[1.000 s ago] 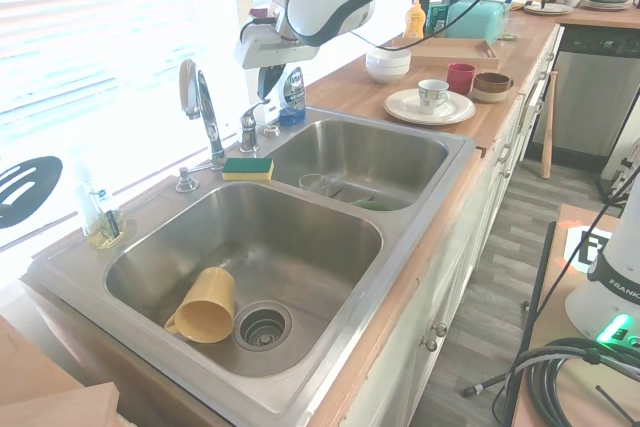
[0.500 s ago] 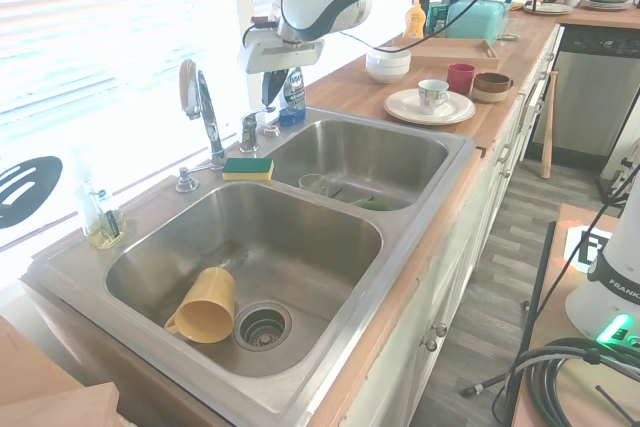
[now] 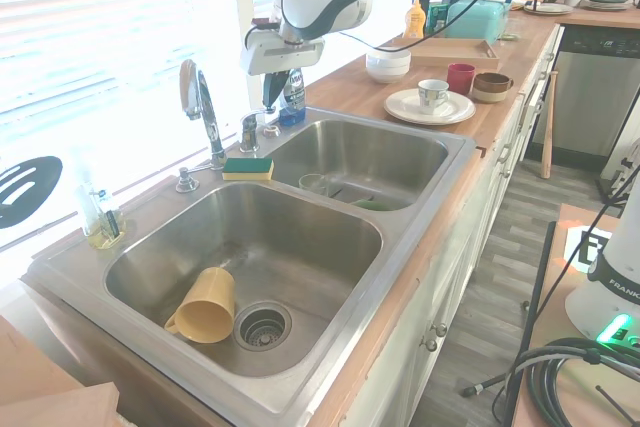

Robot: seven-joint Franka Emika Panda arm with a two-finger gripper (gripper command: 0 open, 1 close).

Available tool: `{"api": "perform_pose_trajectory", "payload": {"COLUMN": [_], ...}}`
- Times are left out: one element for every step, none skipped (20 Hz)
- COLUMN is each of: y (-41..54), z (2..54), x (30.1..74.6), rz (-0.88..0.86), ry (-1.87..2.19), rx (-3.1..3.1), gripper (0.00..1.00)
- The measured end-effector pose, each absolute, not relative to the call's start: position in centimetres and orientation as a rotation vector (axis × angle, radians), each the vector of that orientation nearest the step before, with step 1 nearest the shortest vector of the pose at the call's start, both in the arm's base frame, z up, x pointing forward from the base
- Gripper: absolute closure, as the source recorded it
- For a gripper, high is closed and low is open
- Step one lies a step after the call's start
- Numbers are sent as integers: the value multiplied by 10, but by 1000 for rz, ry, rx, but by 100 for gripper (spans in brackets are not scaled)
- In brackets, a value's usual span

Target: Turn off the faucet

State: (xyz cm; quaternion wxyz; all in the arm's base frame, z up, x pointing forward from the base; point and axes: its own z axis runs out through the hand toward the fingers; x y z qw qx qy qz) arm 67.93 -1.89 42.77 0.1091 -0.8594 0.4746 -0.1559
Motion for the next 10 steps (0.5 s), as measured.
{"api": "perform_pose_trajectory", "payload": {"y": [-19,-18,-18,-17,-17,-16,-16,-16,-16,-15], "z": [428,429,430,431,431,428,422,416,412,408], "x": [678,677,675,672,667,660,653,646,639,631], "rz": [-450,-440,-428,-409,-373,-326,-289,-260,-237,-207], "ry": [1396,1397,1399,1399,1401,1408,1415,1420,1423,1427], "rx": [-2531,-2536,-2541,-2551,-2568,-2588,-2603,-2614,-2624,-2635], "gripper": [100,100,100,100,100,100,100,100,100,100]}}
